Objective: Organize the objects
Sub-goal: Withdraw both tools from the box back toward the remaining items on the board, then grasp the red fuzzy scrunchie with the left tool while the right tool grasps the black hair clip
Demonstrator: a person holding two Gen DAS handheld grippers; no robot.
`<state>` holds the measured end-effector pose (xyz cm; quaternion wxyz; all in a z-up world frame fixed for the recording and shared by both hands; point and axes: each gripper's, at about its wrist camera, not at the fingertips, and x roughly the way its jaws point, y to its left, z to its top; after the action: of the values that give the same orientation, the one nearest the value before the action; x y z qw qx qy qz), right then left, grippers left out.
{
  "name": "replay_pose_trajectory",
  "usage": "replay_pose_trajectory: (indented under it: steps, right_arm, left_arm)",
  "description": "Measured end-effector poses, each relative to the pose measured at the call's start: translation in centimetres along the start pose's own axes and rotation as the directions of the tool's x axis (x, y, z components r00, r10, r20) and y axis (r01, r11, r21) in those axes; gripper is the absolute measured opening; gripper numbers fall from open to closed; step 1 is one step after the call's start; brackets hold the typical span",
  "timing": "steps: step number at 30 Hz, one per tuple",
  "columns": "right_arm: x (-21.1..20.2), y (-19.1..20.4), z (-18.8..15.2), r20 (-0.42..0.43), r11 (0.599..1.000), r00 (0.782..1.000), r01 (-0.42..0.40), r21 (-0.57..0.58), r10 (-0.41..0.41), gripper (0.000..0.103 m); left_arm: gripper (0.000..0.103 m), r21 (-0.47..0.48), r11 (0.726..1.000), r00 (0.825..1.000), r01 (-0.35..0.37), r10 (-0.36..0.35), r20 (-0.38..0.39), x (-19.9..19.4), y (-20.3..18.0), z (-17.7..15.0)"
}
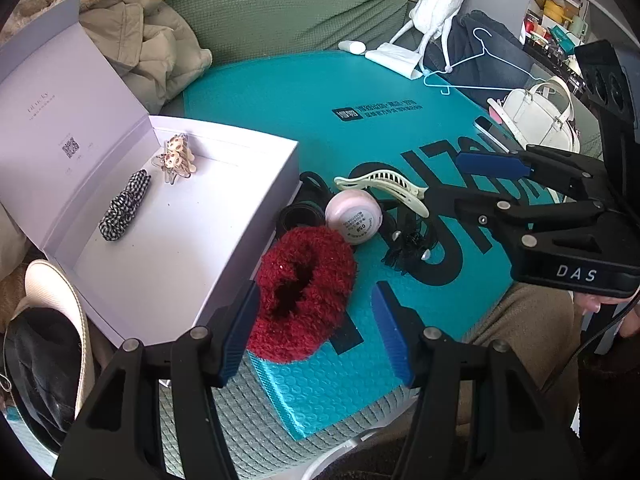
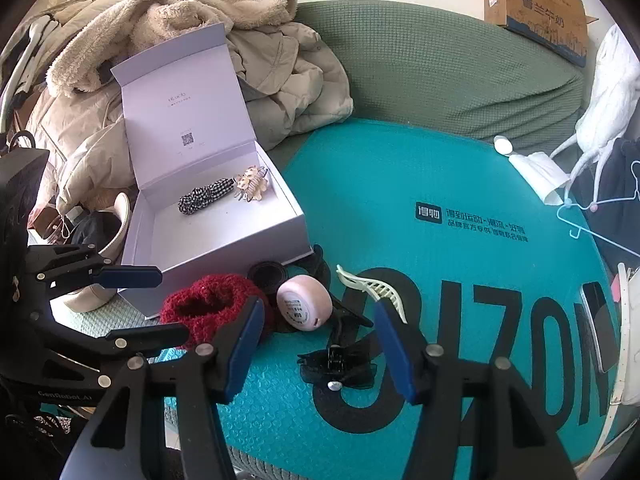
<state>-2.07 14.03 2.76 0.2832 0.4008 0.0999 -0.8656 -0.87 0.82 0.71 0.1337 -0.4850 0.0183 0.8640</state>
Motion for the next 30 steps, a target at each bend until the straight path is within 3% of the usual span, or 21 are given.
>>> replay_pose_trajectory:
  steps: [9, 26, 28, 30]
  right_arm:
    - [2.8, -1.1, -1.6, -0.057, 0.998, 0.998, 0.009, 0.055, -0.006, 0.059]
    - [6.9, -1.4, -3.7, -0.150, 0.997, 0.988, 0.046, 0.065, -0.036, 0.064]
    - [7.4, -1.4, -3.9, -0.165, 0.997, 0.986, 0.045, 0.068, -0.033, 0.064]
    - [7.7, -1.5, -4.0, -0.175, 0.997, 0.984, 0.035, 0.074, -0.022, 0.063]
  left_arm:
    - [0.056, 0.040, 0.999, 0.997, 0.031, -0.028, -0.070, 2.9, 0.0, 0.0]
    - [0.056, 0.034, 0.994, 0.989, 0.101, -0.097, -0.109, 6.7, 0.1, 0.1]
    - [0.054, 0.032, 0.994, 0.989, 0.107, -0.103, -0.105, 6.9, 0.1, 0.1]
    - [0.037, 0.030, 0.992, 0.988, 0.120, -0.116, -0.104, 6.9, 0.1, 0.1]
